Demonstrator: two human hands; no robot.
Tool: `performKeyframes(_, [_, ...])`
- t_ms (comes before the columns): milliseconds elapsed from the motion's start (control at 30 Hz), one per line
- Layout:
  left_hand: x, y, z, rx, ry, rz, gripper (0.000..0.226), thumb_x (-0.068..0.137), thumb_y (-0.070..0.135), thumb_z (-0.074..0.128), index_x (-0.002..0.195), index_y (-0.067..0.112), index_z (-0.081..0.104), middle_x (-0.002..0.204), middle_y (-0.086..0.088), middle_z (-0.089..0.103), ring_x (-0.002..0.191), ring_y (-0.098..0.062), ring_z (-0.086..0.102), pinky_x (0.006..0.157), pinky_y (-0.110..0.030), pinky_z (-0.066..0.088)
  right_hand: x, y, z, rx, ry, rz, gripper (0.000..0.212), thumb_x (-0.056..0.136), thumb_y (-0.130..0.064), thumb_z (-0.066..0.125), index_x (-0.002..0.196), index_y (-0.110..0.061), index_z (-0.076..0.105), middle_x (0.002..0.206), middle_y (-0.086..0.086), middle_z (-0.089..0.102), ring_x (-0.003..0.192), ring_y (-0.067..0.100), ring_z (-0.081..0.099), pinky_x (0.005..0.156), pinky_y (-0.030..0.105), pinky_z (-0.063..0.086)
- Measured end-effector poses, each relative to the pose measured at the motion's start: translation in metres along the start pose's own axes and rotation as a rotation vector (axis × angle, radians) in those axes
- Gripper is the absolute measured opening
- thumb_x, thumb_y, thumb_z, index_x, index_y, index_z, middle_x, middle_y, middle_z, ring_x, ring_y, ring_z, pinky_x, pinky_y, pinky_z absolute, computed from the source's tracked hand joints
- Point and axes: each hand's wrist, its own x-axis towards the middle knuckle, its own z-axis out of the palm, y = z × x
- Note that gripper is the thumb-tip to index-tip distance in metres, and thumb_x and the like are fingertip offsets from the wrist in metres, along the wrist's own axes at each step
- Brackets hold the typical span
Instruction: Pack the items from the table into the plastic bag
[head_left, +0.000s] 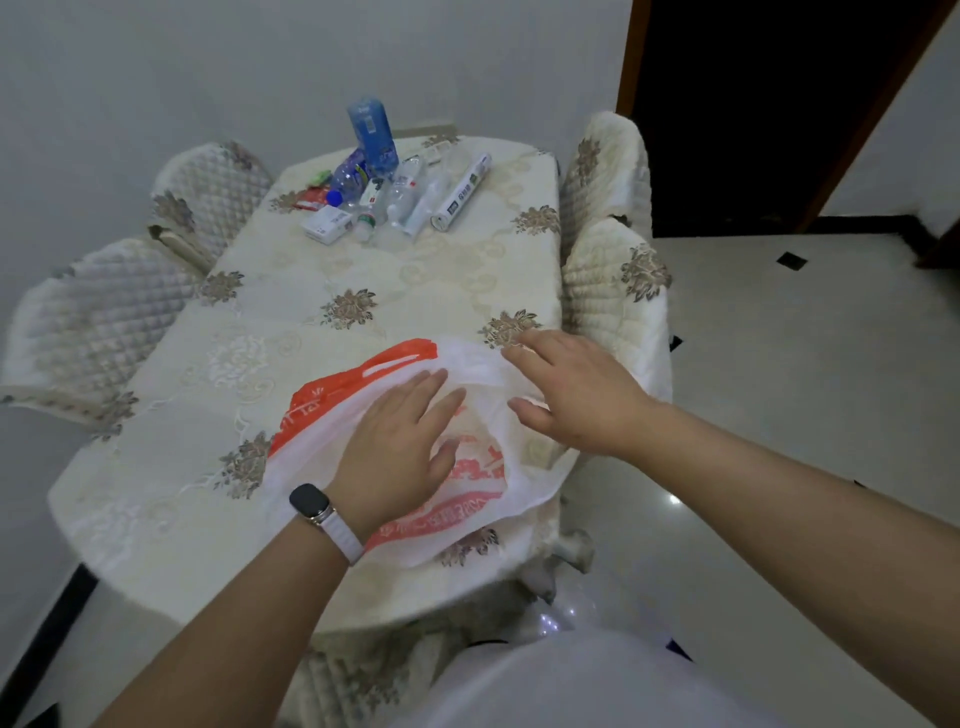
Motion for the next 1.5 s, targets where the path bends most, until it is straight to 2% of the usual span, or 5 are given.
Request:
performKeyframes(300, [-0.017,0.080,0.000,0.048,-0.125,-0.297,0.065,0.086,0.040,0.046,0.145,0.015,0.047,0.153,-0.015,0.041,0.140,-0.036,0.040,0.113,-0.051,0.036,-0.097,0.043,-0.016,0.048,-0.014,-0.050,0.058,0.087,-0.048,0.053,0.134,-0.014,0.052,0.138,0.012,0.051,0.126,0.031,0.048,0.101,0.044,0.039])
performKeyframes(467, [-0.020,0.127,0.005,0.048,-0.108,-0.328,0.065,0.084,0.037,0.047,0.145,0.014,0.047,0.154,-0.016,0.039,0.141,-0.036,0.038,0.111,-0.053,0.037,-0.142,0.068,-0.022,0.053,-0.044,-0.052,0.063,0.086,-0.054,0.037,0.134,-0.015,0.051,0.138,0.011,0.051,0.126,0.030,0.047,0.102,0.043,0.038])
performKeyframes(1067, [0.156,0.309,0.027,-0.090,0.099,0.288,0.045,0.091,0.034,0.057,0.131,0.013,0.061,0.142,-0.013,0.054,0.132,-0.034,0.049,0.102,-0.048,0.045,-0.264,0.225,-0.068,-0.082,0.126,0.243,0.054,0.086,-0.052,0.043,0.122,-0.014,0.061,0.124,0.010,0.059,0.112,0.030,0.055,0.092,0.041,0.044])
performKeyframes(1300, [0.265,0.362,0.073,-0.168,0.118,0.383,0.048,0.089,0.037,0.056,0.130,0.013,0.062,0.137,-0.014,0.058,0.124,-0.036,0.055,0.097,-0.050,0.048,-0.278,0.326,-0.068,-0.162,0.146,0.396,0.053,0.085,-0.050,0.045,0.119,-0.014,0.063,0.126,0.010,0.060,0.116,0.030,0.055,0.096,0.041,0.041])
performKeyframes(1500, [0.377,0.400,0.109,-0.236,0.071,0.429,0.049,0.092,0.039,0.054,0.136,0.017,0.055,0.145,-0.011,0.051,0.133,-0.032,0.047,0.101,-0.049,0.044,-0.267,0.424,-0.085,-0.227,0.032,0.502,0.055,0.088,-0.053,0.042,0.127,-0.017,0.059,0.133,0.008,0.056,0.122,0.028,0.050,0.101,0.041,0.038])
